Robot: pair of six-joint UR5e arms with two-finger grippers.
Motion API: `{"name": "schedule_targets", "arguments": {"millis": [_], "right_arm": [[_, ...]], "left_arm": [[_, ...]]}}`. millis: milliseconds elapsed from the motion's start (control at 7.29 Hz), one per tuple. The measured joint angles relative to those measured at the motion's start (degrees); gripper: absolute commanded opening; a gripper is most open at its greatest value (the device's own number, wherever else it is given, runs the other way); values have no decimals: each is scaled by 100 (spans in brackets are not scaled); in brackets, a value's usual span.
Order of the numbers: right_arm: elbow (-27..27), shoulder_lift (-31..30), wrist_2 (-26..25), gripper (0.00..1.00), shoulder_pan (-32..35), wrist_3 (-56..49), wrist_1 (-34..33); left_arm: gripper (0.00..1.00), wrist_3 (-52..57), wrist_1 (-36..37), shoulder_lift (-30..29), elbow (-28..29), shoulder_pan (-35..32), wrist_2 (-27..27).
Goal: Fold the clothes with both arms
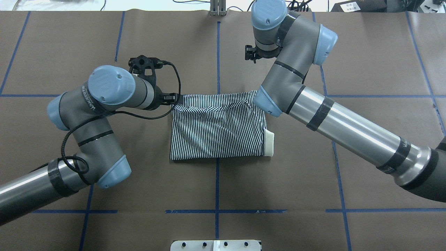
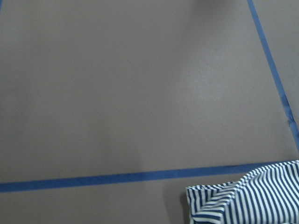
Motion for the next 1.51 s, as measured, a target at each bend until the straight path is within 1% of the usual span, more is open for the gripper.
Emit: {"name": "schedule_targets", "arguments": {"millis": [274,686,960,1097,1234,1371,1508], "right_arm": [[204,-128,12,100,3,-5,5],[234,-150,13,100,4,-5,2],[235,-157,13,100,4,-11,2],[234,-170,13,100,2,-13,2],[234,-185,15,100,-5,-14,3],[236,-191,19,100,-9,-14,7],[242,-196,21,100,-11,-14,11]], "left_arm": [[100,-302,14,-199,289,360,248],[100,-334,11,-500,834,420,374],[100,-218,-12,-609,1109,245,481],[100,-51,-49,-767,1360,91,491],[100,147,-152,-977,1734,-82,489],[100,396,-352,-1121,2091,-279,479],[100,737,-540,-1182,2305,-517,458]]}}
